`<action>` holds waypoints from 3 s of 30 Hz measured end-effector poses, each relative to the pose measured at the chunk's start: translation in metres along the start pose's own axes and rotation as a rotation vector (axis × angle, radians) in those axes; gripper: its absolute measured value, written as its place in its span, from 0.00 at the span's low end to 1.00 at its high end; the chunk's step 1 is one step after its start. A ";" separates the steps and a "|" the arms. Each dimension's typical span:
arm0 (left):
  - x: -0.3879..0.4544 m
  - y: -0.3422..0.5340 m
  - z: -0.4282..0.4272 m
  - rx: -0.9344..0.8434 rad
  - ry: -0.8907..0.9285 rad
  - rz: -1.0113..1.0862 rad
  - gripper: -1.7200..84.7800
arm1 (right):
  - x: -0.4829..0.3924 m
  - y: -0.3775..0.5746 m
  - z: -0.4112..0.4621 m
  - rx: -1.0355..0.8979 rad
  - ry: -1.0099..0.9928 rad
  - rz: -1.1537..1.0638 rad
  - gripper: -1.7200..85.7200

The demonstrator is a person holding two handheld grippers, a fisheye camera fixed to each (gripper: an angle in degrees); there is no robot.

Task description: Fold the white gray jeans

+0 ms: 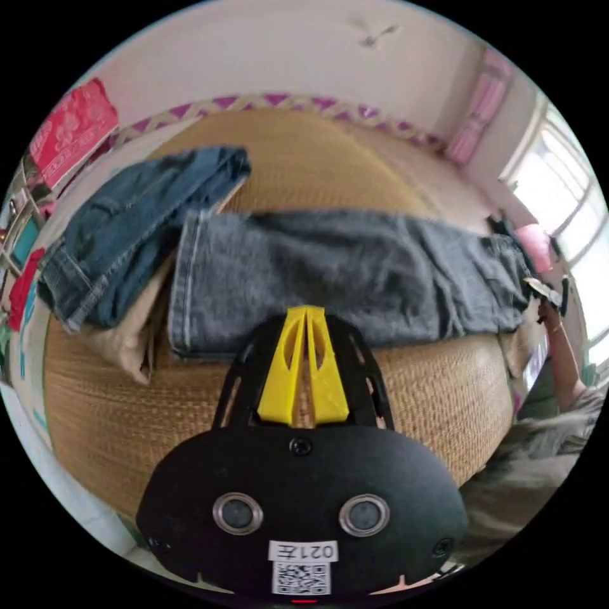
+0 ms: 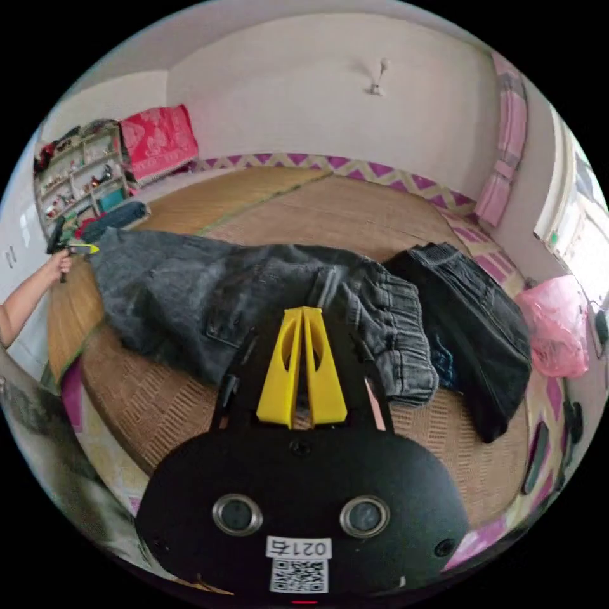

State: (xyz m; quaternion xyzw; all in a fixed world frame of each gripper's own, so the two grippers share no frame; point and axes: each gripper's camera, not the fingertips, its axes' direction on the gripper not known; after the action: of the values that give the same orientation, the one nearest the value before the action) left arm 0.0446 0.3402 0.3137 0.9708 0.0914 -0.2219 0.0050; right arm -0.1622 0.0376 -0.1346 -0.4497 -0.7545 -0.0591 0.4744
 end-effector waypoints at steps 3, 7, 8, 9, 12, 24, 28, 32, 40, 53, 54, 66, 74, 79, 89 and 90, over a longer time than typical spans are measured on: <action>-0.039 0.023 -0.017 0.028 0.084 -0.166 0.01 | 0.004 0.014 0.011 0.004 -0.050 -0.045 0.01; -0.073 0.083 -0.064 0.237 0.178 -0.342 0.01 | 0.005 0.029 -0.013 0.033 -0.094 0.042 0.01; -0.080 0.092 -0.067 0.259 0.210 -0.391 0.01 | 0.006 0.035 -0.021 0.065 -0.124 0.062 0.01; -0.092 0.110 -0.070 0.294 0.277 -0.488 0.02 | 0.010 0.049 -0.039 0.139 -0.199 0.100 0.01; -0.115 0.133 -0.060 0.332 0.479 -0.641 0.05 | 0.013 0.083 -0.069 0.235 -0.338 0.165 0.01; -0.099 0.091 -0.037 0.217 0.330 -0.783 0.16 | 0.043 0.184 -0.124 0.319 -0.506 0.324 0.01; -0.104 0.107 -0.021 0.345 0.374 -0.858 0.07 | 0.069 0.220 -0.124 0.328 -0.485 0.385 0.01; -0.097 0.118 -0.023 0.440 0.438 -0.845 0.03 | 0.101 0.249 -0.110 0.339 -0.517 0.456 0.01; 0.065 0.045 -0.135 0.613 0.309 -0.327 0.01 | 0.188 0.342 -0.069 0.500 -0.847 0.623 0.01; 0.465 -0.009 0.107 0.059 0.189 0.282 0.01 | 0.226 0.382 -0.077 0.616 -0.947 0.545 0.01; 0.472 0.000 0.137 0.021 0.162 0.261 0.01 | 0.230 0.388 -0.078 0.636 -0.957 0.551 0.01; 0.508 0.022 0.140 0.074 0.214 0.516 0.05 | 0.257 0.398 -0.075 0.668 -0.998 0.591 0.01; 0.481 0.006 0.139 -0.001 0.375 0.492 0.01 | 0.259 0.381 -0.076 0.639 -0.962 0.597 0.02; 0.420 -0.013 0.080 0.259 0.263 0.332 0.01 | 0.261 0.353 -0.077 0.529 -0.843 0.714 0.12; 0.263 -0.037 0.167 -0.134 0.662 -0.071 0.01 | 0.293 0.272 -0.015 0.381 -0.847 1.152 0.18; 0.262 -0.036 0.164 -0.120 0.648 -0.045 0.01 | 0.292 0.254 -0.011 0.363 -0.834 1.155 0.17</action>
State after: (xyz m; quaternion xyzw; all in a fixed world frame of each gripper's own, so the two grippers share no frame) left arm 0.1990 0.4130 0.0540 0.9865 0.1228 0.1043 0.0280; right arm -0.0108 0.3632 0.0098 -0.6751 -0.5130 0.5022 0.1703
